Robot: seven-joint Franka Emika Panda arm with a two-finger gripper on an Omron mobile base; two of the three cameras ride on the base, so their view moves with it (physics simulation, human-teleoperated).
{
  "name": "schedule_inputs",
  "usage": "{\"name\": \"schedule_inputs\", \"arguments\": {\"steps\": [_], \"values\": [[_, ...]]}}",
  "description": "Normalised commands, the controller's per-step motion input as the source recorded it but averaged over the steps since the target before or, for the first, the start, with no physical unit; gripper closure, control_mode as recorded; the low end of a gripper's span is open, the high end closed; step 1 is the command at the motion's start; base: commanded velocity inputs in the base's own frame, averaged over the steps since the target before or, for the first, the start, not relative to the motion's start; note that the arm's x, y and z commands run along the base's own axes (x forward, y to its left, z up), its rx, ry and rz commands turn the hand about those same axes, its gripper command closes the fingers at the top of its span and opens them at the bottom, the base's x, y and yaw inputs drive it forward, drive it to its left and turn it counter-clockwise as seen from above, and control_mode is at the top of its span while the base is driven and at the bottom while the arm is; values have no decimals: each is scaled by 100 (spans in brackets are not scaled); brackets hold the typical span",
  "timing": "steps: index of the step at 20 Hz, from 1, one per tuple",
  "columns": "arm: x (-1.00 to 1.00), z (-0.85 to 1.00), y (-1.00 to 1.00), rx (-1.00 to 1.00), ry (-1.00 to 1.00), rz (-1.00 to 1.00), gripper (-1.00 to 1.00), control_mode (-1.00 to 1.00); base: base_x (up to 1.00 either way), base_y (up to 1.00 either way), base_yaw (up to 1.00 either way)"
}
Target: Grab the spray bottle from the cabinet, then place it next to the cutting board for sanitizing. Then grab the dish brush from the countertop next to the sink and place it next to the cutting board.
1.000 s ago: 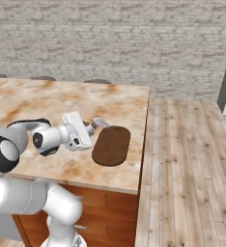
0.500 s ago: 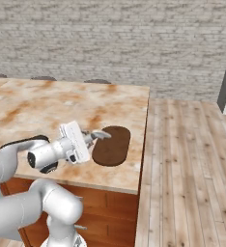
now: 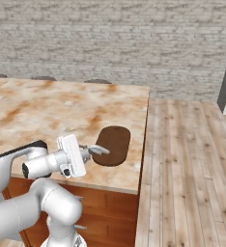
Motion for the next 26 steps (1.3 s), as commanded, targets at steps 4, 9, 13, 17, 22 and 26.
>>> {"name": "schedule_inputs", "arguments": {"steps": [4, 9, 13, 17, 22, 26], "values": [[4, 40, 98, -23, -8, -48, 100, -100, 0, 0, 0], [28, 50, 94, -20, 5, -32, 100, -100, 0, 0, 0], [8, 59, 81, -27, 10, -30, 100, -100, 0, 0, 0], [11, 53, 100, -38, -1, -33, 100, -100, 0, 0, 0], [34, 21, 88, -26, 5, -20, 100, -100, 0, 0, 0], [48, 0, 69, -18, 18, -13, 100, -100, 0, 0, 0]]}}
